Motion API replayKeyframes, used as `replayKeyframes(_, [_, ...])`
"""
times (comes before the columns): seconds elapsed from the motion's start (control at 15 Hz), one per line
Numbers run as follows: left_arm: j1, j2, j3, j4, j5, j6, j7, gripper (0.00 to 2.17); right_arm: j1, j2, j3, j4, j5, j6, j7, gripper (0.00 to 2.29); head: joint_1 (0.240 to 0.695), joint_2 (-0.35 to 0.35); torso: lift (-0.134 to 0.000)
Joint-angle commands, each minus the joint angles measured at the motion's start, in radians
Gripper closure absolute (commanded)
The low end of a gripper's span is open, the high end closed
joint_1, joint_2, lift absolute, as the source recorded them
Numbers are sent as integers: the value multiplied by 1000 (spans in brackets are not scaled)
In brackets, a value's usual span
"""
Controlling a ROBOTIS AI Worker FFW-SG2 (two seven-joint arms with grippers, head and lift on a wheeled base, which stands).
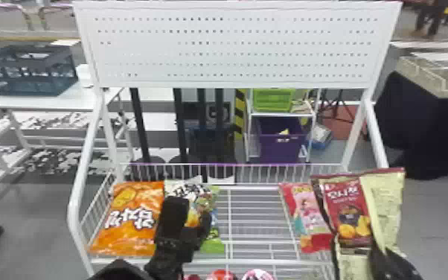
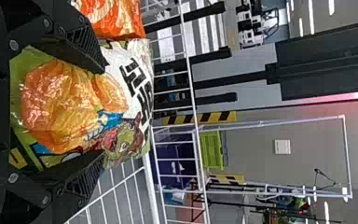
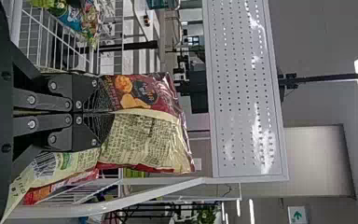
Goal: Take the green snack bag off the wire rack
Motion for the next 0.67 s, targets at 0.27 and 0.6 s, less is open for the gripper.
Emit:
replayKeyframes(0.27, [17,3,-1,-31,21,44,-36,1744,0,1,1,-5,-1,-1,0,2246,499,0,0])
replayKeyframes(0.6, [111,37,29,-250,17,38,-5,1885,0,3,5,-14,-1,-1,-2,2243,499,0,0])
